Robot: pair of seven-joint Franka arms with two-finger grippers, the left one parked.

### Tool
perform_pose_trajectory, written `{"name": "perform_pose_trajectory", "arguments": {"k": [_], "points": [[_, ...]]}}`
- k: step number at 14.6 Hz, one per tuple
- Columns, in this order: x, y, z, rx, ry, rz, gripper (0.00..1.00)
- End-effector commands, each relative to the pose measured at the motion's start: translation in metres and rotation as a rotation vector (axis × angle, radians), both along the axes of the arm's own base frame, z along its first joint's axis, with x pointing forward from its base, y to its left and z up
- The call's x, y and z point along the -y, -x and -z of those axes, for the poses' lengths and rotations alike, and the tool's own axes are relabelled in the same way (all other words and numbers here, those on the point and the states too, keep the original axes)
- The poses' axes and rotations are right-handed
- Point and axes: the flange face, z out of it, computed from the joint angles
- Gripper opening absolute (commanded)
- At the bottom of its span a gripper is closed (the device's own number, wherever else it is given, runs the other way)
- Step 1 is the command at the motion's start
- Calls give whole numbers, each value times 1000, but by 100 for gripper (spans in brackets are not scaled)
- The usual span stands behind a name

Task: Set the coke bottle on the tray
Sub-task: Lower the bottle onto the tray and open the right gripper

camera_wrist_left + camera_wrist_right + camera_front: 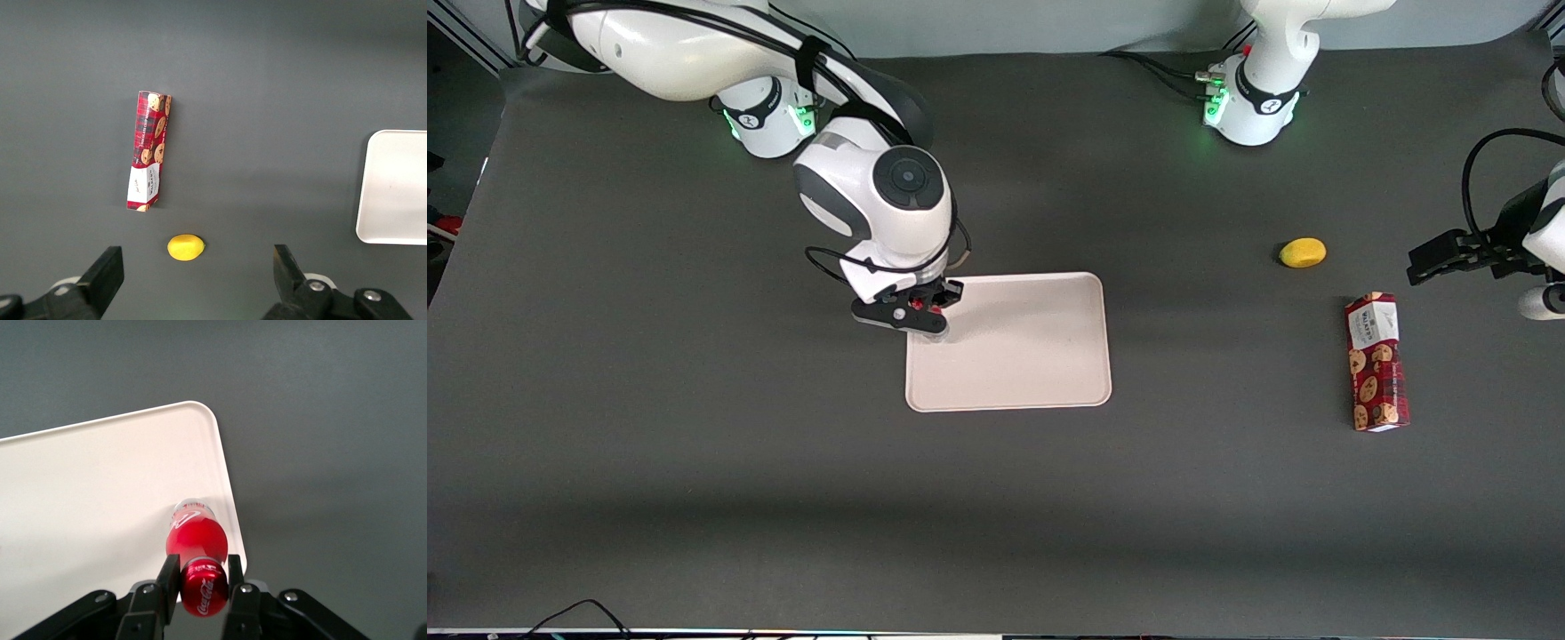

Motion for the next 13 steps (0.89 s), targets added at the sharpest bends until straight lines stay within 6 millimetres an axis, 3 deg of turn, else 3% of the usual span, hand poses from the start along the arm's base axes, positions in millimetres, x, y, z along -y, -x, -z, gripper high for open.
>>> {"name": "perform_pose_trajectory", "arguments": {"k": [1,2,3,4,5,8,11,13], "points": [[-7,3,9,55,12,25,0],[-10,5,15,63,18,30,0],[-10,4,17,66,21,41,8],[-9,3,17,65,19,45,77],[-8,2,15,68,18,46,100],[-13,2,-9,87,-5,41,100],[-12,0,-65,121,1,43,100],[-4,-1,-119,130,12,6,100]]}}
